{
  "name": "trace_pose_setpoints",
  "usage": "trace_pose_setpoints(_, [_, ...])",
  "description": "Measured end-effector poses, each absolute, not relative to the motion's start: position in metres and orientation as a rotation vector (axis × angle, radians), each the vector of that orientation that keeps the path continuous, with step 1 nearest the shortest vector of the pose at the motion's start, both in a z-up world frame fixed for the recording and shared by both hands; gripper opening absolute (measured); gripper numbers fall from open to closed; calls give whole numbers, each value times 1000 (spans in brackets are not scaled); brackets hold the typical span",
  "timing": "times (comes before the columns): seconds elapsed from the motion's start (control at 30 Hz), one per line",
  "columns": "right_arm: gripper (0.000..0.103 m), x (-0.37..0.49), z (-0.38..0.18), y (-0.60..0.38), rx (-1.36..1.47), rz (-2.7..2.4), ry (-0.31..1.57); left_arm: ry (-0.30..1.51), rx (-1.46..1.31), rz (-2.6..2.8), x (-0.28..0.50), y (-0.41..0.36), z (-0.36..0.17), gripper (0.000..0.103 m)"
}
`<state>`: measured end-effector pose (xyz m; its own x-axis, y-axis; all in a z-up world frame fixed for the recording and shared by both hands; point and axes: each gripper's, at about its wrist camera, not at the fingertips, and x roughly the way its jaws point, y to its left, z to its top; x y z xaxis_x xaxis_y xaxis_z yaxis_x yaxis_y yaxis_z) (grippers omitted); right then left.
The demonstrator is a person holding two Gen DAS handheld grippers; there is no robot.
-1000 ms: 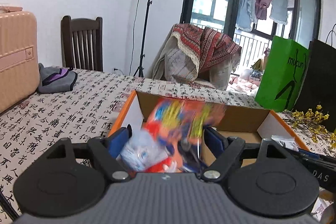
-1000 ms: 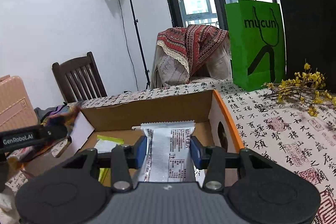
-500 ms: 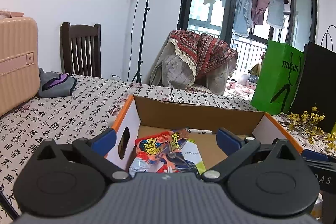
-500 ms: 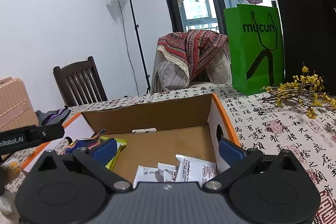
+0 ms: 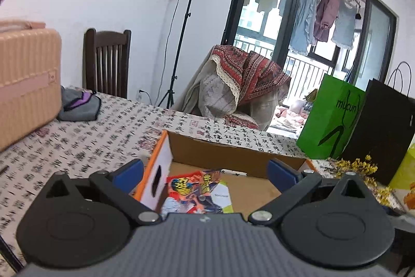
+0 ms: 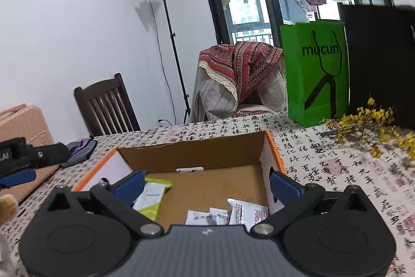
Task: Organize snacks
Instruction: 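Move both grippers back to the snack pile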
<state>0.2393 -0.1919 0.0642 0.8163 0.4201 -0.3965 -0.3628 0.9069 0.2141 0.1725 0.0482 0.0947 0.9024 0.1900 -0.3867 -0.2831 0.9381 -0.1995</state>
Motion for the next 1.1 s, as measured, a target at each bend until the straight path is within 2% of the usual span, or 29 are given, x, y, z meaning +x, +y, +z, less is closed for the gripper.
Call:
trace_pose_setpoints(0.23, [103,205,70,-195,69,450,475,420,-238,231,140,58,95,103])
trace_pose_setpoints(0.83, [103,142,15,-196,-39,438,633,590,-258,224,64,100,17,103])
trace_pose_setpoints(1.1, [103,121,-6,-199,-74,442,694,613,-286,206,47,102,3,103])
